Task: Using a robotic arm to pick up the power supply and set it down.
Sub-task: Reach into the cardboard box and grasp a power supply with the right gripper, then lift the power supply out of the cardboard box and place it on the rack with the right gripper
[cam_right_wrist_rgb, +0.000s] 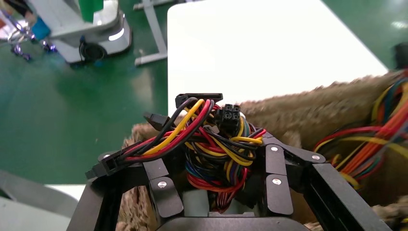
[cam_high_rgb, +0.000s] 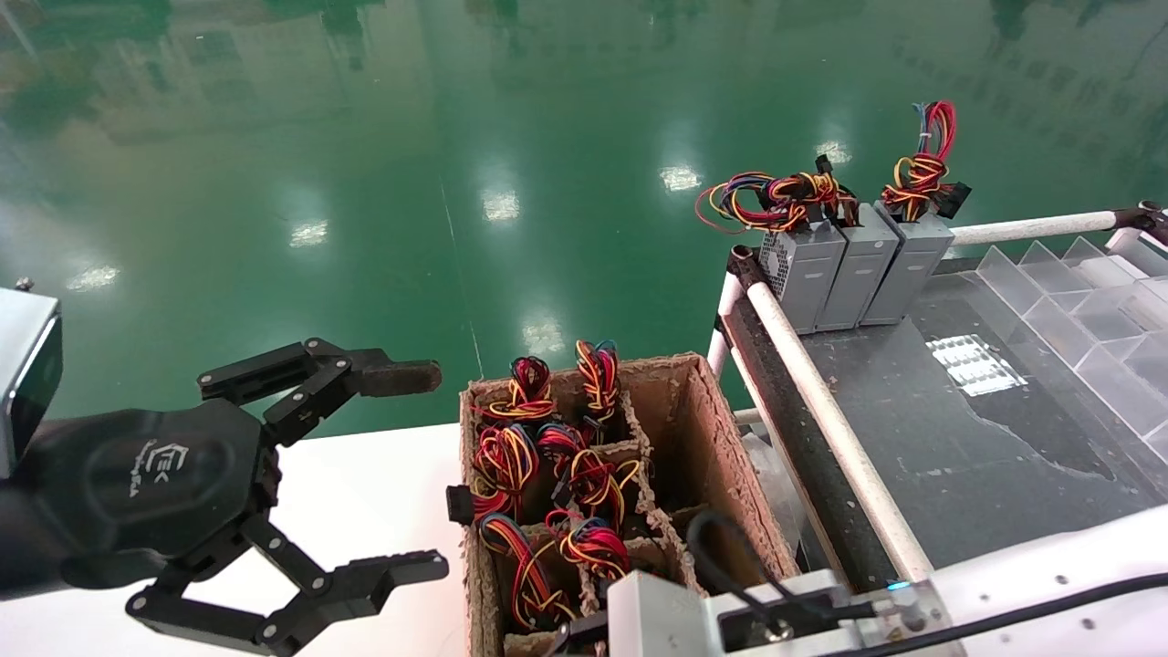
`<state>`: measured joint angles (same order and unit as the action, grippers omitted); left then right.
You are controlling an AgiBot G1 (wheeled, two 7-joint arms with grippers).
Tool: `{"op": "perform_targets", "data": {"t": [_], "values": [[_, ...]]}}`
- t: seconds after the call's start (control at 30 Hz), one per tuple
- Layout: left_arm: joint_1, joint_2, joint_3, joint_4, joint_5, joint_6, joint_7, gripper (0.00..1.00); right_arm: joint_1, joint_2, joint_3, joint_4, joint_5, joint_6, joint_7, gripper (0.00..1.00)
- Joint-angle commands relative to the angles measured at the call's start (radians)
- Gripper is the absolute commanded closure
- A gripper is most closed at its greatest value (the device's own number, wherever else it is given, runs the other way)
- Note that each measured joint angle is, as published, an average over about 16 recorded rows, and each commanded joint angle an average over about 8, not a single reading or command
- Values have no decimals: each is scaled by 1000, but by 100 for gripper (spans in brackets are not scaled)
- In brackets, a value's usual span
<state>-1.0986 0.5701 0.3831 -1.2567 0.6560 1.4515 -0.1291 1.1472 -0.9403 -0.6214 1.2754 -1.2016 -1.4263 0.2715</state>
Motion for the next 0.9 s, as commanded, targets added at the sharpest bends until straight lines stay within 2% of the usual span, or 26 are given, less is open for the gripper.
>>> {"op": "perform_targets", "data": {"t": [0.03, 0.63, 0.9], "values": [[0, 0, 0, 0, 0, 0, 0, 0, -4, 10, 10, 9, 15, 2, 1, 100], [0, 0, 0, 0, 0, 0, 0, 0, 3, 128, 155, 23, 245, -17, 7, 100], [0, 0, 0, 0, 0, 0, 0, 0, -4, 184, 241, 18, 358, 0, -8, 100]]}}
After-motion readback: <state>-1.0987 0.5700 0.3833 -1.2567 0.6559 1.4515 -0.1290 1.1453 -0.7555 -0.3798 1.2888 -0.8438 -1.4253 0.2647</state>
